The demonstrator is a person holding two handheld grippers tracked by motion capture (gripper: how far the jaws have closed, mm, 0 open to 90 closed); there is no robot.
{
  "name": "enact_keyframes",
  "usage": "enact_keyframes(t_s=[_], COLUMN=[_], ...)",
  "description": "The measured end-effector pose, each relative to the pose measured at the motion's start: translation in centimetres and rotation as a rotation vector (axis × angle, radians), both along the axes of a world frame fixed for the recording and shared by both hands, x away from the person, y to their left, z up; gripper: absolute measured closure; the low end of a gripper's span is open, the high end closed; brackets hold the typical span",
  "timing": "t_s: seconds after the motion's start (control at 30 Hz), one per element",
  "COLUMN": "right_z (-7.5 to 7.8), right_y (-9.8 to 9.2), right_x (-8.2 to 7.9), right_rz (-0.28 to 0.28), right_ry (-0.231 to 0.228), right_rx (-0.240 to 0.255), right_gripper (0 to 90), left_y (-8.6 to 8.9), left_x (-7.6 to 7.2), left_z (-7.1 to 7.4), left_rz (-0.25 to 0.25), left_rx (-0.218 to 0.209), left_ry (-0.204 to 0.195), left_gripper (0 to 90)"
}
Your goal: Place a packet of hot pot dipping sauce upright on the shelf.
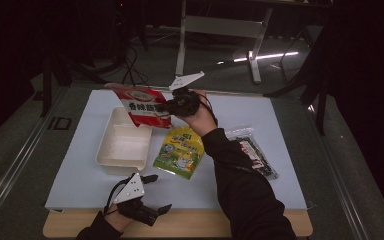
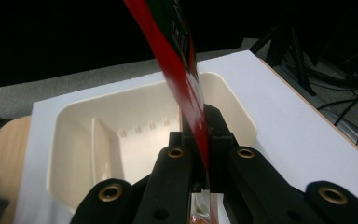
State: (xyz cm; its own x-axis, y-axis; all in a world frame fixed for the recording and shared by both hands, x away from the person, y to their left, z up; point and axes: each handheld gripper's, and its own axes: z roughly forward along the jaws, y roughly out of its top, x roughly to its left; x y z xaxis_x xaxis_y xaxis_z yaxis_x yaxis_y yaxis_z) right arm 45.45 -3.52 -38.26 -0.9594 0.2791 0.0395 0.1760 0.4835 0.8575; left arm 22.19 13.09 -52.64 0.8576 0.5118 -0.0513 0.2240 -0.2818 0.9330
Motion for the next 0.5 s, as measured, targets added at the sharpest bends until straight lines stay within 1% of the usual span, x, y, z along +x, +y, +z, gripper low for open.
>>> enact_keyframes(t_s=[0.13, 0.23, 0.27, 0.37, 0.5], right_z=[-0.2, -0.4, -0.5, -0.9, -1.5], right_y=[1.2, 2.0, 2.2, 3.1, 4.3], right_x=[0.7, 1.2, 1.4, 1.9, 2.4], right_rz=[-0.004, -0.007, -0.005, -0.002, -0.008], right_ry=[0.001, 0.011, 0.021, 0.025, 0.021], right_rx=[0.007, 0.025, 0.027, 0.024, 0.02], right_gripper=[90.0, 90.0, 90.0, 90.0, 90.0], left_y=[0.1, 0.2, 0.3, 0.4, 0.5], left_x=[0.0, 0.1, 0.1, 0.1, 0.1], left_z=[-0.1, -0.1, -0.1, -0.1, -0.1], left_rz=[0.001, 0.004, 0.008, 0.015, 0.012], left_rx=[0.004, 0.002, -0.004, -0.012, -0.011], left_ry=[-0.001, 0.001, 0.005, 0.008, 0.004], left_gripper=[1.7, 1.7, 1.7, 1.7, 1.7])
